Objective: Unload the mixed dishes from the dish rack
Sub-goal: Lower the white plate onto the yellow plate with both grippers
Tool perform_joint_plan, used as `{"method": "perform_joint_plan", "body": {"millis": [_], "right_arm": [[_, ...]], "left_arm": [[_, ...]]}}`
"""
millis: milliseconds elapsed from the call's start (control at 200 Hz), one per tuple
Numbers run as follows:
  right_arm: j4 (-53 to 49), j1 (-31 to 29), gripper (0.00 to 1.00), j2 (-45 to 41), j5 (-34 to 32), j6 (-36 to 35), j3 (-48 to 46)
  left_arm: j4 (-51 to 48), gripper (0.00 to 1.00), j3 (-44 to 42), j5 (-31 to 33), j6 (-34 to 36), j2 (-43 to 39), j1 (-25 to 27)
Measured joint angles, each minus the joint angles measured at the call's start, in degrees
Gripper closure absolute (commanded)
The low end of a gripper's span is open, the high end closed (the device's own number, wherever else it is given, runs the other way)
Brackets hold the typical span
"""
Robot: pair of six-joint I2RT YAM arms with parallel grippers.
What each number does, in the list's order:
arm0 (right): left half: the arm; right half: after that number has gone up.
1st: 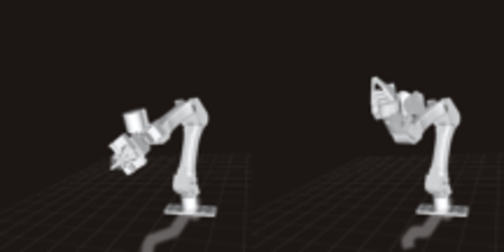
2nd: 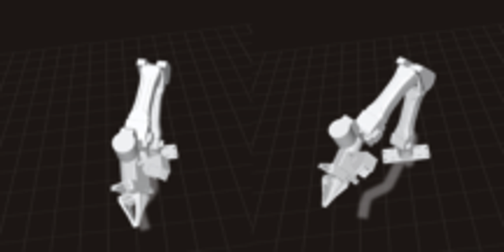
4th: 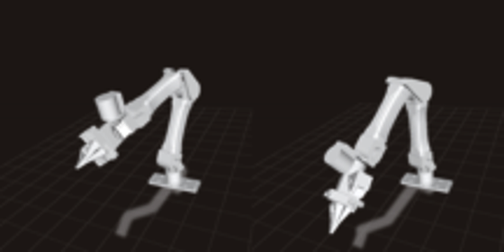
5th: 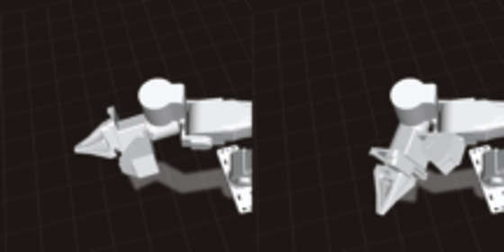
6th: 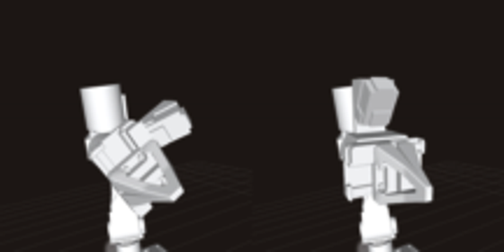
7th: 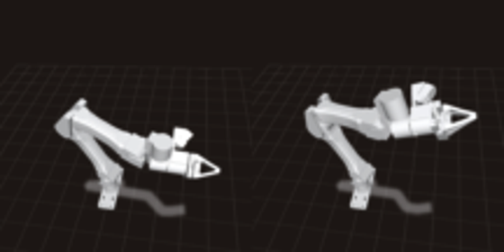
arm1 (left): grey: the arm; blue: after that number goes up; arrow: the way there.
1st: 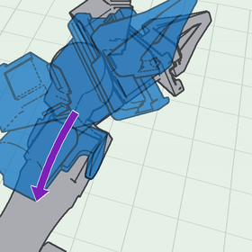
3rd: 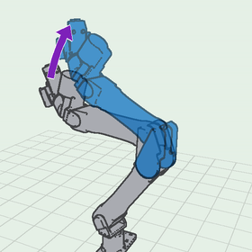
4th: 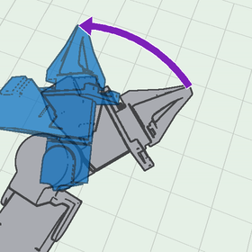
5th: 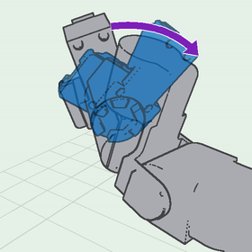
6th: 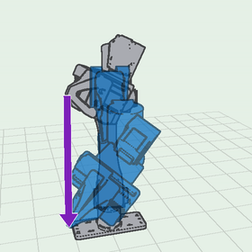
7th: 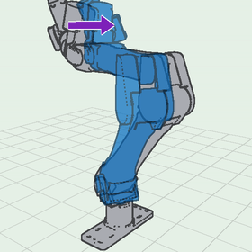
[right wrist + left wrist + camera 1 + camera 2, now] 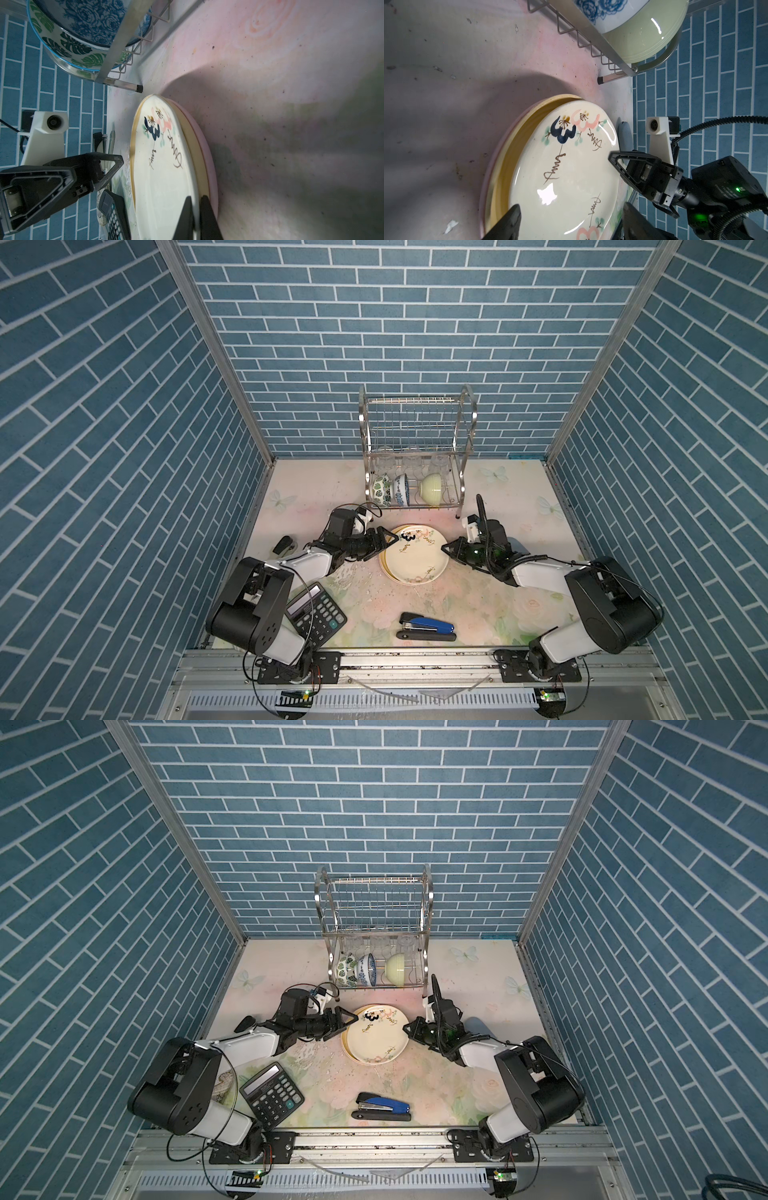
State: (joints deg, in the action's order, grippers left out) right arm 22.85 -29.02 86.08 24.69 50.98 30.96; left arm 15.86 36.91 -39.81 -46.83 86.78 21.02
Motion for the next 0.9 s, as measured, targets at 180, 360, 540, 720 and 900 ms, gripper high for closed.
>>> {"method": "perform_joint_plan", "body": {"millis": [180, 360, 540, 720, 900], "right_arm": [[-1.9, -1.5, 1.00, -1.7, 0.0, -0.5, 0.6], [-2.0, -2.8, 1.00, -1.0, -0.1, -1.5, 2.3], [-0.9, -3.0, 1.00, 2.4, 0.0, -1.3, 3.1], [0.8, -2.8, 0.80, 4.0, -0.3, -1.3, 3.6], [3.1, -3.0, 0.49, 3.9, 0.0, -1.3, 3.9]], "left_arm": [[-0.4, 0.21, 0.3, 1.0, 0.4, -0.6, 0.0], [-1.2, 0.21, 0.6, 1.8, 1.2, -1.8, 0.0], [-1.5, 0.21, 0.6, 2.3, 1.4, -1.9, 0.0], [-1.5, 0.21, 0.6, 2.3, 1.5, -1.9, 0.0], [-1.8, 0.21, 0.6, 2.3, 1.5, -1.9, 0.0]]}}
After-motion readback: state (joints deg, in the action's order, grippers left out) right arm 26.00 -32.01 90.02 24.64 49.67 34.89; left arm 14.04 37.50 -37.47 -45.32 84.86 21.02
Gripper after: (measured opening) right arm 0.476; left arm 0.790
